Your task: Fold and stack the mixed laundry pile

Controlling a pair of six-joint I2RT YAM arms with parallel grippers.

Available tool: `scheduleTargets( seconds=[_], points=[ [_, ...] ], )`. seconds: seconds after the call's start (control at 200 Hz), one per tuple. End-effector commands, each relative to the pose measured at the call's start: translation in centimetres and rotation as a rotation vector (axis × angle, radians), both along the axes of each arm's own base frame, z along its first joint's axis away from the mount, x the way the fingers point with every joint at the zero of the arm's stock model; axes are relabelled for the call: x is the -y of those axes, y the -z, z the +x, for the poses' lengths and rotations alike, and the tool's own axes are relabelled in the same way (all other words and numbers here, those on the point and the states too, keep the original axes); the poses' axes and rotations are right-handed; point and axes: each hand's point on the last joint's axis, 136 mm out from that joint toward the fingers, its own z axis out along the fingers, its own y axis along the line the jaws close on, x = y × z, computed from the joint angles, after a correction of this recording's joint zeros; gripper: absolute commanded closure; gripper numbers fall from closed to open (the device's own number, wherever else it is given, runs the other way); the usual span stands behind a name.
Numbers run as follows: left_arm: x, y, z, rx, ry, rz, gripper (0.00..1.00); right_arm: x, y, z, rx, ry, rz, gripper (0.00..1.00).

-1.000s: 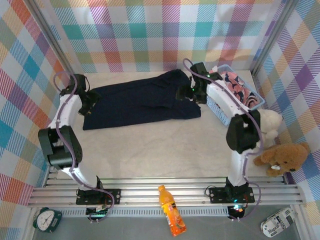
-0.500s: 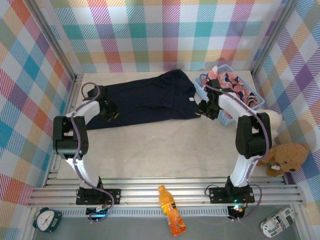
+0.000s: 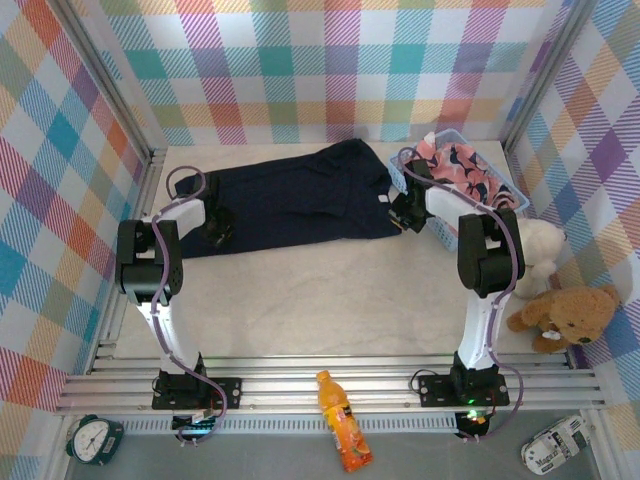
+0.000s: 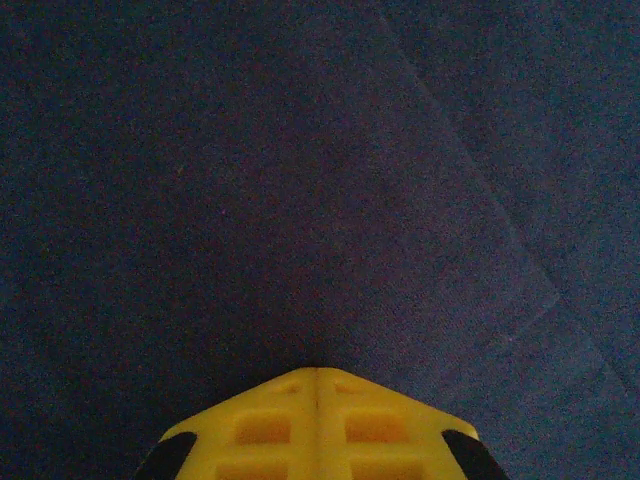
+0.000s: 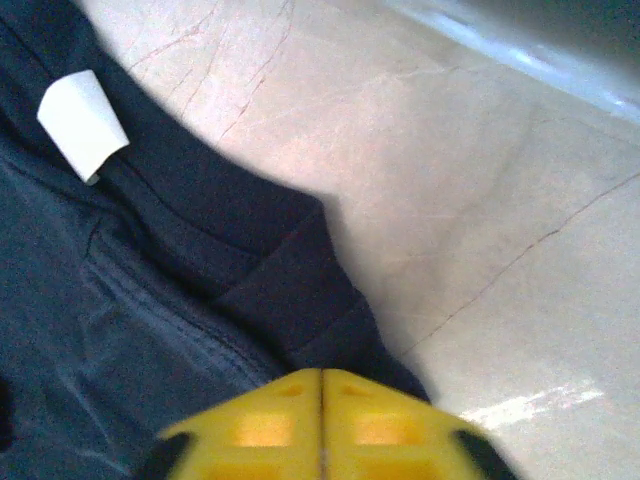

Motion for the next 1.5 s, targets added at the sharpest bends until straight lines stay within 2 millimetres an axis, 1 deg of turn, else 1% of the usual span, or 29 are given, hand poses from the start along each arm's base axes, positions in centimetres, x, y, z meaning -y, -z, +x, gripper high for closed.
scheduleTargets(
  seconds=[0.0,0.045,0.115,0.165,0.24,0.32,0.345,0.38,0.415,0.455,0.5,0.605,0.665,0.72,0.815,0.885,0.94,0.995,1.04,1.09,1.185,1.265,1.34,1.4,1.45,1.495],
  points=[
    [-1.5,2.0,-1.6,-0.104,0.051,0.093,1.0,1.9,-0.1,-0.6,-0.016,-0.007,-0.089,1.0],
    [-1.7,2.0,-1.8,-0.119,0.08,0.112,1.0,2.3,-0.5,-0.6,-0.012,-0.028,-0.102,1.0],
    [-1.9,1.6,-1.9,-0.128,0.122,0.138,1.0,2.3,-1.0,-0.6,0.002,-0.067,-0.112,1.0],
    [-2.0,1.3,-2.0,-0.126,0.142,0.148,1.0,2.2,-1.3,-0.8,0.01,-0.086,-0.121,1.0],
    [-2.0,0.9,-2.1,-0.125,0.17,0.157,1.0,2.8,-1.7,-1.3,0.019,-0.092,-0.15,1.0],
    [-1.8,0.6,-2.3,-0.132,0.195,0.153,1.0,1.3,-1.8,-1.6,0.033,-0.162,-0.1,1.0],
    [-1.6,0.5,-2.3,-0.132,0.199,0.147,1.0,0.8,-1.8,-1.8,0.035,-0.184,-0.09,0.95],
    [-1.4,0.3,-2.4,-0.13,0.205,0.135,1.0,0.0,-1.8,-2.1,0.035,-0.214,-0.086,0.81],
    [-1.1,0.1,-2.5,-0.124,0.205,0.122,1.0,-0.9,-1.8,-2.4,0.035,-0.24,-0.088,0.73],
    [-0.9,-0.2,-2.6,-0.118,0.203,0.111,1.0,-1.7,-1.7,-2.8,0.037,-0.266,-0.095,0.68],
    [-0.8,-0.8,-2.6,-0.108,0.197,0.102,1.0,-2.2,-1.4,-3.1,0.036,-0.278,-0.112,0.64],
    [-0.5,-2.4,-2.3,-0.07,0.19,0.09,0.98,-2.2,-0.1,-3.3,0.007,-0.268,-0.128,0.59],
    [-0.4,-3.1,-2.1,-0.056,0.187,0.085,0.98,-1.8,0.5,-3.0,-0.004,-0.269,-0.158,0.58],
    [-0.4,-3.1,-2.1,-0.052,0.183,0.08,0.98,-1.3,0.9,-2.7,-0.01,-0.264,-0.19,0.58],
    [-0.5,-2.1,-2.3,-0.08,0.172,0.082,0.98,-0.6,1.2,-1.8,-0.007,-0.249,-0.21,0.57],
    [-0.8,-1.0,-2.5,-0.102,0.168,0.094,0.98,-0.7,1.4,-1.1,0.003,-0.249,-0.209,0.57],
    [-1.2,0.1,-2.7,-0.126,0.169,0.113,0.99,-0.3,1.6,-0.8,-0.015,-0.246,-0.234,0.64],
    [-1.8,1.1,-3.0,-0.16,0.171,0.133,1.0,0.3,1.9,-0.9,-0.037,-0.242,-0.262,0.76],
    [-2.1,2.0,-3.4,-0.186,0.178,0.142,1.0,0.8,2.0,-0.9,-0.043,-0.249,-0.278,0.82],
    [-2.5,2.5,-3.5,-0.201,0.19,0.157,1.0,1.5,2.0,-1.1,-0.047,-0.257,-0.305,0.85],
    [-3.2,2.3,-3.7,-0.219,0.227,0.201,1.0,3.3,1.6,-1.5,-0.061,-0.281,-0.373,0.84],
    [-3.1,1.2,-3.7,-0.214,0.26,0.204,1.0,3.7,0.8,-1.5,-0.044,-0.346,-0.403,0.77],
    [-2.0,-0.6,-3.5,-0.179,0.285,0.165,0.99,3.1,-0.7,-1.7,-0.013,-0.42,-0.408,0.6],
    [-0.7,-2.7,-3.3,-0.133,0.305,0.124,0.96,2.2,-2.1,-2.2,0.014,-0.474,-0.406,0.48],
    [0.6,-4.4,-3.2,-0.092,0.319,0.09,0.92,1.2,-3.1,-2.7,0.03,-0.506,-0.39,0.44],
    [1.8,-5.7,-3.1,-0.053,0.33,0.063,0.88,0.1,-3.8,-3.1,0.039,-0.519,-0.363,0.44]
  ],
)
